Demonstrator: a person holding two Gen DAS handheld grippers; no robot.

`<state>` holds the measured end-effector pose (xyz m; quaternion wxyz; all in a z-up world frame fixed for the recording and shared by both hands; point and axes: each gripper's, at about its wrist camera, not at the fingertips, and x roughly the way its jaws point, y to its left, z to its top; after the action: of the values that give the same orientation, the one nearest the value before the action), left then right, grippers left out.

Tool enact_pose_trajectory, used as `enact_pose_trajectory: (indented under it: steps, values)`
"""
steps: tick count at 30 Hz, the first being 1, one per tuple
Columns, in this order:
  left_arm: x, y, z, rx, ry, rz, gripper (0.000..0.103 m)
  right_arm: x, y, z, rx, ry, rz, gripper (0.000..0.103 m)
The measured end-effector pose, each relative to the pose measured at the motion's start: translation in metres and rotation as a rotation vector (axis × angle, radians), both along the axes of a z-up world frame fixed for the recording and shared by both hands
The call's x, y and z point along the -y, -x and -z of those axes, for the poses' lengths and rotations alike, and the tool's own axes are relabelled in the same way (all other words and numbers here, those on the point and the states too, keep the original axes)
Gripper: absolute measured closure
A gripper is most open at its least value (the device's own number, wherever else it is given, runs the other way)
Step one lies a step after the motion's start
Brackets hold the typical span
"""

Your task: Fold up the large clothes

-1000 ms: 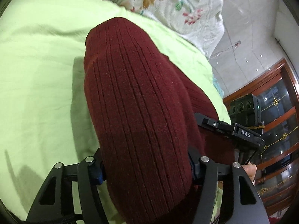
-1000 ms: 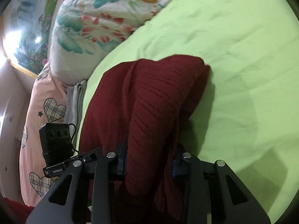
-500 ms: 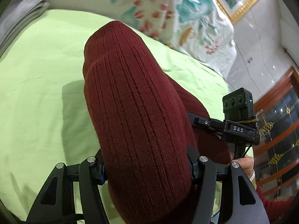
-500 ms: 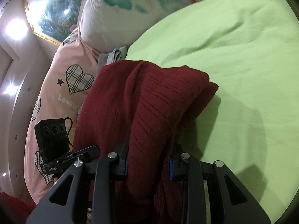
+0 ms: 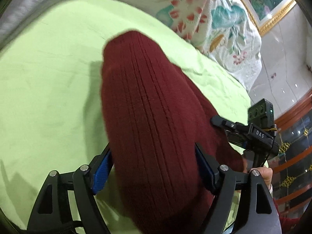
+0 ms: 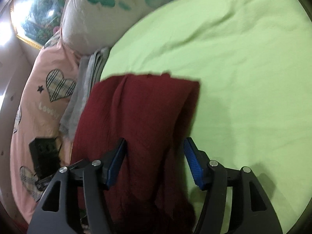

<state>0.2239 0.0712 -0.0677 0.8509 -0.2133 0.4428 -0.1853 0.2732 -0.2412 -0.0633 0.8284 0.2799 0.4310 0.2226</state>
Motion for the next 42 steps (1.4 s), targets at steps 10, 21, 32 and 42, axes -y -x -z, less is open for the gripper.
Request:
enact_pose_trajectory:
  steps: [10,21,32,42]
  values:
    - [-0.025,0.017,-0.025,0.097,-0.057,-0.081,0.055,-0.022,-0.023,-0.008,0.005,0.076,-0.007,0.081]
    - [0.052,0.010,-0.031,0.151,-0.295,0.005,0.052,0.007,-0.024,-0.005,0.005,0.111,0.065,0.091]
    - [0.027,0.125,-0.039,0.230,-0.362,-0.022,0.027,0.001,0.052,-0.046,0.134,0.030,0.107,0.065]
    - [0.080,0.125,-0.002,0.260,-0.657,-0.159,0.041,-0.058,0.063,-0.018,0.100,0.023,0.019,0.064]
